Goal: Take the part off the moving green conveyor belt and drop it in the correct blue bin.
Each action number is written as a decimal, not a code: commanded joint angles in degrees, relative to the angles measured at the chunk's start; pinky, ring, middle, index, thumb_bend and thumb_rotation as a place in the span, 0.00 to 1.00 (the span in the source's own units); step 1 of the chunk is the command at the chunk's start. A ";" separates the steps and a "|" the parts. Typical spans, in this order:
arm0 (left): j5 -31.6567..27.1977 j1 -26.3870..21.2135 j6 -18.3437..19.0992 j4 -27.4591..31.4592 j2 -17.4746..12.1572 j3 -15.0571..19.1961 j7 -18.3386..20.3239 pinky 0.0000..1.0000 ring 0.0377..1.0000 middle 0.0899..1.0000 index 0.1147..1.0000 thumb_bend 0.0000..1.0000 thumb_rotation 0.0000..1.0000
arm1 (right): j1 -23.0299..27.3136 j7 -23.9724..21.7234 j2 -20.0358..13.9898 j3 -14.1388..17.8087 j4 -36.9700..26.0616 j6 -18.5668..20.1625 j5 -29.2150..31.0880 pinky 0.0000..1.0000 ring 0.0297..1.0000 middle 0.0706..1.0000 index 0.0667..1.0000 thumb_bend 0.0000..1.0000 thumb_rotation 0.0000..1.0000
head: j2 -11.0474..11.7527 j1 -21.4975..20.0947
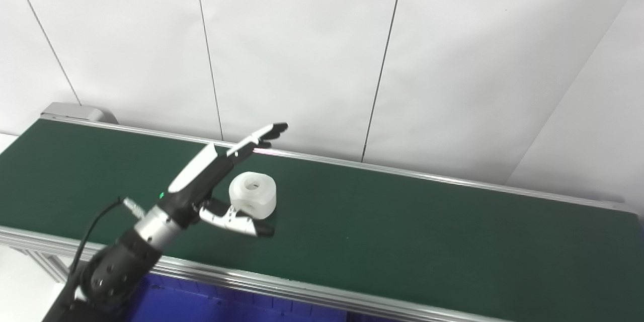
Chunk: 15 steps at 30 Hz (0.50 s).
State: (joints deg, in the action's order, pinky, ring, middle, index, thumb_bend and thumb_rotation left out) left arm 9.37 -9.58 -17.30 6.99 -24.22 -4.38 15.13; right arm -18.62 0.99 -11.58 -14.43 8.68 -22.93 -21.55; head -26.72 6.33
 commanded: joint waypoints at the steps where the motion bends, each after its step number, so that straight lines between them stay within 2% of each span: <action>1: 3.41 -3.83 1.41 -0.87 -2.21 0.46 0.22 0.88 0.93 0.95 0.94 0.75 0.39 | 0.25 0.53 -0.01 0.23 -1.47 -2.06 -0.16 0.72 0.82 0.85 0.87 0.79 0.54 | -0.33 0.20; 5: 9.06 -7.85 4.38 -3.91 -3.38 -0.69 1.26 0.89 0.94 0.96 0.95 0.79 0.32 | 0.38 0.61 -0.13 0.17 -1.41 -2.94 0.24 0.73 0.82 0.85 0.87 0.80 0.54 | -0.98 0.39; 9: 13.23 -11.27 7.15 -6.81 -3.20 -2.58 2.12 0.83 0.92 0.96 0.95 0.82 0.25 | 0.18 0.28 0.04 0.37 -2.02 -2.24 1.12 0.73 0.82 0.85 0.87 0.80 0.52 | -2.24 1.23; 12: 15.39 -13.25 8.65 -9.06 -2.72 -4.05 2.31 0.80 0.90 0.95 0.94 0.83 0.25 | 0.00 -0.01 -0.11 0.51 -2.61 -1.95 1.51 0.73 0.82 0.85 0.87 0.80 0.51 | -2.71 1.40; 15: 17.23 -15.27 8.46 -12.81 -2.09 -5.71 1.84 0.79 0.89 0.95 0.93 0.84 0.24 | -0.01 0.03 -0.18 0.57 -2.96 -1.76 1.09 0.75 0.83 0.85 0.87 0.81 0.54 | -3.55 1.60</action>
State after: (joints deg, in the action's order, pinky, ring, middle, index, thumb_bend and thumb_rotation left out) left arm 25.72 -21.82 -8.56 -5.25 -26.15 -10.02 17.91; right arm -18.65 0.75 -11.67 -14.25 7.63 -22.94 -20.80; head -30.23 7.91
